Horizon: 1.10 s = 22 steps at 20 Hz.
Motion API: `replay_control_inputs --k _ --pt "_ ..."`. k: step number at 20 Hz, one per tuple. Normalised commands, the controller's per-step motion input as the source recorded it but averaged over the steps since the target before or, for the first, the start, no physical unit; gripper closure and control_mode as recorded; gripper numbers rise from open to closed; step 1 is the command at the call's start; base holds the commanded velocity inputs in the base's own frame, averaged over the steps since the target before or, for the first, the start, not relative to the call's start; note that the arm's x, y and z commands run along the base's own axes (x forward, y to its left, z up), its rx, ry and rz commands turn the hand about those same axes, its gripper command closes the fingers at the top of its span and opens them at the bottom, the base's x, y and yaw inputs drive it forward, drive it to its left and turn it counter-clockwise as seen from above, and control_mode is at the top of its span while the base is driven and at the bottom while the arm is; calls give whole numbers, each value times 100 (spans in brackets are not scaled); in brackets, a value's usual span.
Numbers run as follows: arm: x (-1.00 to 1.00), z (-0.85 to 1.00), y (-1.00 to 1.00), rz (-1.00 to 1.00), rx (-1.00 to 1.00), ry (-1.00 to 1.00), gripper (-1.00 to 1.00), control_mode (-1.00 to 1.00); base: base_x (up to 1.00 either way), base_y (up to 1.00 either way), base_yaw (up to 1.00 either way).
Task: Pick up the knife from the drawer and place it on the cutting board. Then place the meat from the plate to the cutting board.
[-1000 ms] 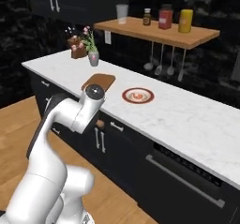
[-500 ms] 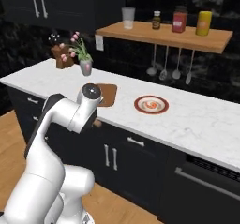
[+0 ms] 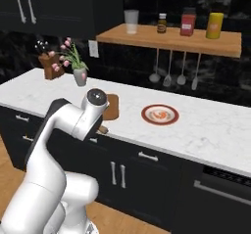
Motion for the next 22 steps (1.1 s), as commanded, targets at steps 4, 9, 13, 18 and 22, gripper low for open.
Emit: replay_control_inputs --k 4,9,13,18,22 --pt "0 0 0 0 0 0 100 100 40 25 -29" --pt "0 0 0 0 0 0 100 100 42 45 -34" --pt "0 0 0 0 0 0 100 100 16 56 -29" --pt "0 0 0 0 0 0 100 100 36 44 -29" --pt "0 0 0 0 0 0 100 100 58 27 -25"
